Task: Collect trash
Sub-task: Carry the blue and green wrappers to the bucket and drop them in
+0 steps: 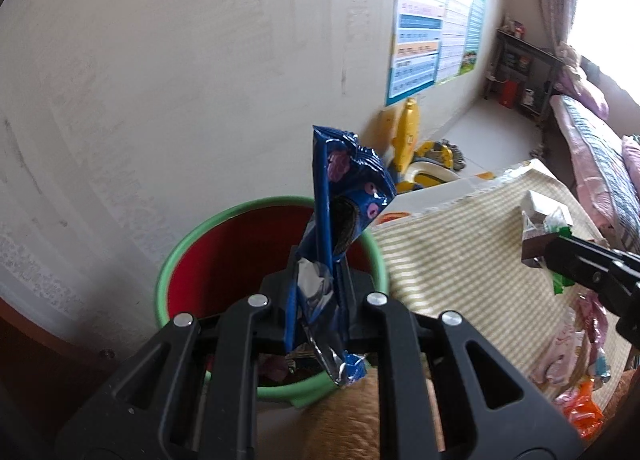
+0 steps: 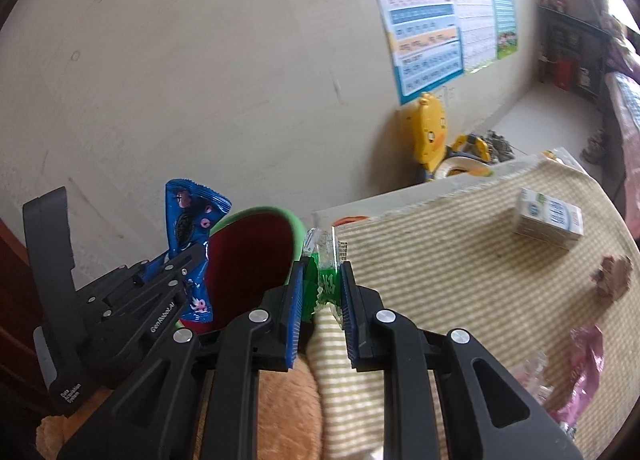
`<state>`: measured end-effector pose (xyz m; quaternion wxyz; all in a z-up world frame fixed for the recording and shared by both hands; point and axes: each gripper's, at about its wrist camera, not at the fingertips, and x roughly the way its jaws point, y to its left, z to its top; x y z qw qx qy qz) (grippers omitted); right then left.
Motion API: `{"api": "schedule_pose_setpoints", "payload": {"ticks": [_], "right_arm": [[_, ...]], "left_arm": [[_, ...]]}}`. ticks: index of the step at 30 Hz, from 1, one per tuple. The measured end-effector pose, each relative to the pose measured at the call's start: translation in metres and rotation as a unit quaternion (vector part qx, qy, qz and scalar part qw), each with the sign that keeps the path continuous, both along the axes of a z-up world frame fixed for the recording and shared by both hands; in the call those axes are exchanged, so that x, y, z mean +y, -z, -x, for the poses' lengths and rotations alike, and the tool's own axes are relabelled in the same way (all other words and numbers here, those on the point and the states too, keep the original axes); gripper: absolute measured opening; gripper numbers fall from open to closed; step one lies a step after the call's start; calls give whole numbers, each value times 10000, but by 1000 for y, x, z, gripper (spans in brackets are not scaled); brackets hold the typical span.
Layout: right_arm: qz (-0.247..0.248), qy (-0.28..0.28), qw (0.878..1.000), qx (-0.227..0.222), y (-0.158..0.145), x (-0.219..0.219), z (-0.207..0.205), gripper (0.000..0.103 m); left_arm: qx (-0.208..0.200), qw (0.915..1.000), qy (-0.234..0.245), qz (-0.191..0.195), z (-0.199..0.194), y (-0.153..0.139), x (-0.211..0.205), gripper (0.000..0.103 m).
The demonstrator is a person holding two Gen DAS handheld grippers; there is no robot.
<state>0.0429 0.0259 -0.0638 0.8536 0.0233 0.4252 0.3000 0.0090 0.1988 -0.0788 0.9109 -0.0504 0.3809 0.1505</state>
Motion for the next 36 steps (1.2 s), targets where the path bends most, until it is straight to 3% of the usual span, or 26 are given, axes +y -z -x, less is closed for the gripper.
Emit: {"api": "schedule_pose_setpoints", "payload": {"ticks": [16,28,29,31,32,36], "right_arm": [[33,-698,9971,287,21,86,-30,18],[5,-865,9951,481,39,111,-41,21],[-7,-876,9949,493,39,112,-42,22],[-66,-887,9946,541,40,112,-43,41],[-90,-873,9947,533,39,112,-42,43],[-107,-876,9948,516,39,111,-43,46]], "left_arm": [[518,9961,-668,243,-5,46,66,15],[708,9928,-898,348,-8,63,87,19],[707,9928,-907,334,-8,63,87,25],[700,9927,-919,336,-9,64,88,38],[697,9927,-925,339,-9,64,88,45],[722,9924,-954,300,-8,65,89,55]]}}
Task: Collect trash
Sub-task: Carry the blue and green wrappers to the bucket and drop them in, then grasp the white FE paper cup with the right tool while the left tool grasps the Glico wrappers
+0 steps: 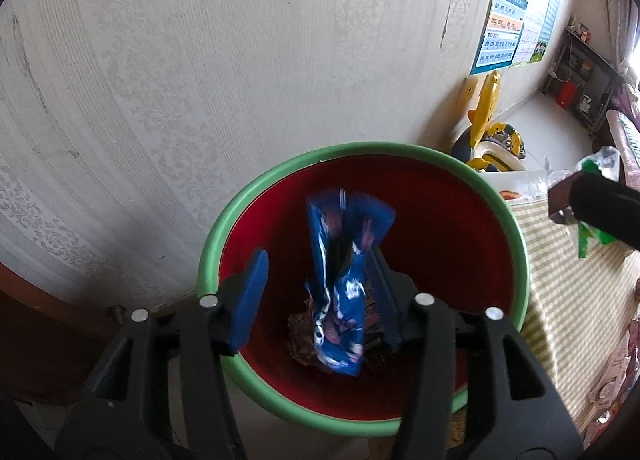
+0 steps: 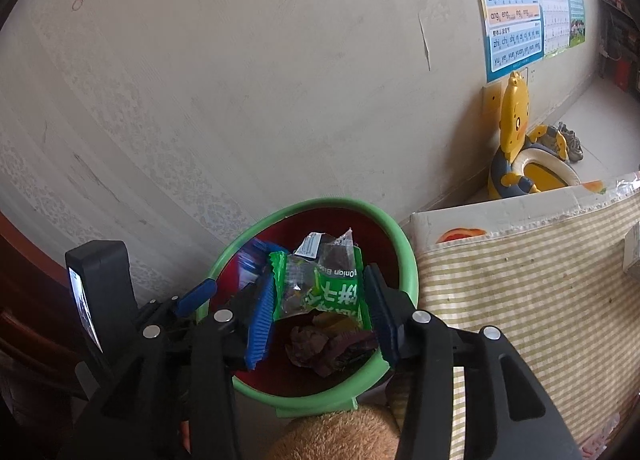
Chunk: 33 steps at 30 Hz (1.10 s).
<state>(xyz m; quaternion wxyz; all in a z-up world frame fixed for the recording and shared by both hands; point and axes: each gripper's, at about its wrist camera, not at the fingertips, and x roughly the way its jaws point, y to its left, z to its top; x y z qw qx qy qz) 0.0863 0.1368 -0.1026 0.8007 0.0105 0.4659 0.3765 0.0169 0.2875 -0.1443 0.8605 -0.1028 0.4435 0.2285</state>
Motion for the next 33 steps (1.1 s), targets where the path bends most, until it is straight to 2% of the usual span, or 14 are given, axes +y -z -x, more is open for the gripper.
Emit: {"api": "schedule_pose_setpoints", "payload": {"ticks": [5,6,7,8,16,22,26,30,33], "right_arm": [[-108,-17,9999,18,-3,-3,0,50],[-131,-34,9999,21,-4,-3,0,56],[-161,-92,9998,54,-4,-1,-1,66],[-185,-192,9996,109,-4,2,-2,68],[-213,-113,9997,-58,-14,-4,-3,70],[46,216,9983,-536,-46,-65,-4,70],[268,715,9959,-492,-54,-128,-1,70],[706,1026,9918,-302,-43,-178,20,70],[1153,965,9886,-51,-19,-203,49,70]], "left_arm": [[-17,10000,8,-38,1,-2,-2,63],[-14,10000,-7,-67,1,-3,-3,69],[-27,10000,-26,-80,1,-3,-3,71],[-46,10000,-41,-72,2,-4,-3,72],[-18,9999,-13,-126,4,-8,-6,72],[-174,9995,246,-118,8,-21,-24,72],[-259,9971,719,22,8,-29,-57,72],[-330,9923,1196,54,7,-36,-93,72],[-346,9881,1491,161,5,-39,-116,72]]}}
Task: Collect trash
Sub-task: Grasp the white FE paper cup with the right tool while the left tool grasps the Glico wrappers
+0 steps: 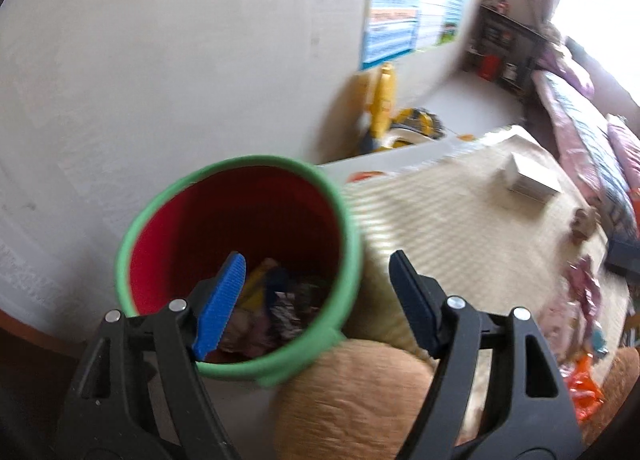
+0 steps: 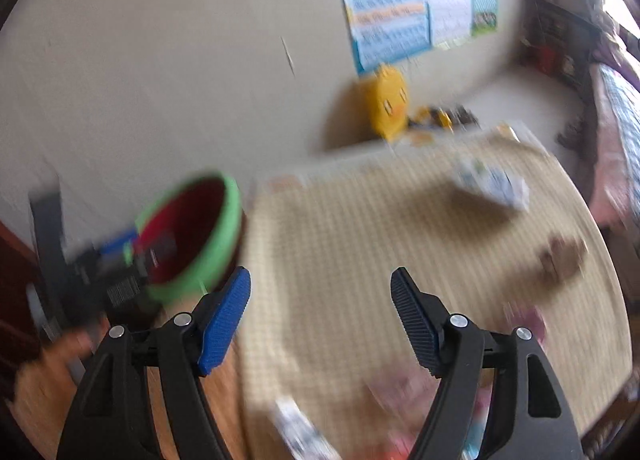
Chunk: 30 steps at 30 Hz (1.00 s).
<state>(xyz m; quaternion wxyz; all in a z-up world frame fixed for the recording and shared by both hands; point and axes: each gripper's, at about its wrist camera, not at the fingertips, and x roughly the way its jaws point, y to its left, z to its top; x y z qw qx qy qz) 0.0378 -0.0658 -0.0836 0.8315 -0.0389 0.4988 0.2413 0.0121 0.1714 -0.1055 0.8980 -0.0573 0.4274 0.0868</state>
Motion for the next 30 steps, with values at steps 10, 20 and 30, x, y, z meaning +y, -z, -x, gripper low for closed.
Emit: {"api": "schedule_pose_setpoints", "payload": {"ticks": [10,20,30], "right_arm": [[543,-810,9898,1035,83,6,62,69],[566,-1177,9854,1093,101,19,71,32],[-392,127,9984,397,36,-44,47,31]], "left_arm": [[91,9982,572,183,-2,-5,-52,72],[74,9975,699,11,2,-14,-71,71],[113,9975,690,-35,-4,-13,-81,71]]}}
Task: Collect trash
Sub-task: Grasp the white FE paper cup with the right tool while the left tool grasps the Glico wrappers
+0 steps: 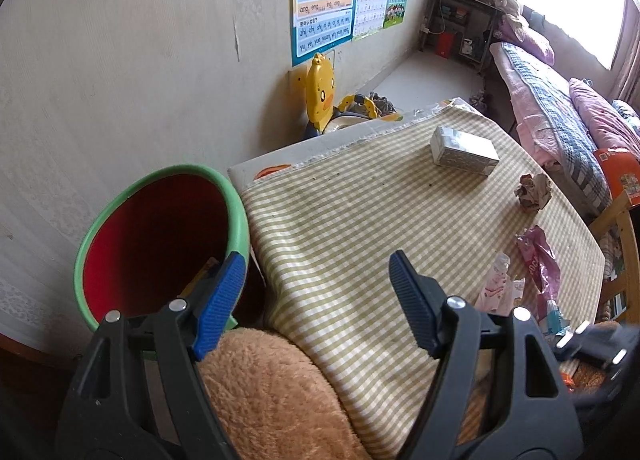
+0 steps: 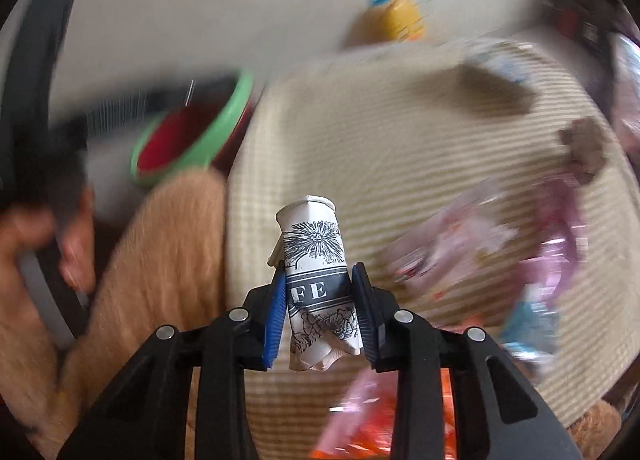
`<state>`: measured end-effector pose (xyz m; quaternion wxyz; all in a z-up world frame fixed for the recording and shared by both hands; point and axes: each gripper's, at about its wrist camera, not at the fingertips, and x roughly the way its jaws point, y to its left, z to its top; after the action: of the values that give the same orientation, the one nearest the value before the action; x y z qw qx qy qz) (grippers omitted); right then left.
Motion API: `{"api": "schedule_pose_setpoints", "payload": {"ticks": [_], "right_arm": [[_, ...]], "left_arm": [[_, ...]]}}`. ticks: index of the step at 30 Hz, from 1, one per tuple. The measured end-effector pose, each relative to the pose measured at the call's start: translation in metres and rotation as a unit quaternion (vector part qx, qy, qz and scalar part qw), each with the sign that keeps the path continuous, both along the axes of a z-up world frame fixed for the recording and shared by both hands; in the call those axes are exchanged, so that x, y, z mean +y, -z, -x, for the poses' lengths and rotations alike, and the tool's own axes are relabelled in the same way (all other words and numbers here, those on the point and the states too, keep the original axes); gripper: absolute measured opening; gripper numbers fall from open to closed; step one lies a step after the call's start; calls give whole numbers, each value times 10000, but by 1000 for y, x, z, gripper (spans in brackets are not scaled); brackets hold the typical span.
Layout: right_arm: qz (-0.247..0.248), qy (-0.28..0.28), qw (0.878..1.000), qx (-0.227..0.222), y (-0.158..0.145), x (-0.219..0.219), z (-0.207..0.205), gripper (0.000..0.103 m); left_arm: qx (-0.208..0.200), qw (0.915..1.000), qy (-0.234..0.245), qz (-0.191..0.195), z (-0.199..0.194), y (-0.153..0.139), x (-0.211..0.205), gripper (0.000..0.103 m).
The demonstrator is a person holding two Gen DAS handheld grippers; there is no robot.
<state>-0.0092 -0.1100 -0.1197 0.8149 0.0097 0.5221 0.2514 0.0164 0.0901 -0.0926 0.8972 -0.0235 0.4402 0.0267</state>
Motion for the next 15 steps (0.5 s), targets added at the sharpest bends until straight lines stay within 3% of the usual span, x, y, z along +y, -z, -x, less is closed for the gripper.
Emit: {"api": "schedule_pose_setpoints", "payload": {"ticks": [4,7,15], "right_arm": [[-310,1265,9906,-414,-21,-60,-17,31],[-349,1824,9805,-648,-29,-90,-23,31],[-527,2237,9717,-551,-16,-128,-26,31]], "left_arm": [[79,9996,227,118,-3,6,-20,71],[172,9968,745,241,-5,15,-56,71],[821,9781,1891,274,-17,63,-142,71]]}}
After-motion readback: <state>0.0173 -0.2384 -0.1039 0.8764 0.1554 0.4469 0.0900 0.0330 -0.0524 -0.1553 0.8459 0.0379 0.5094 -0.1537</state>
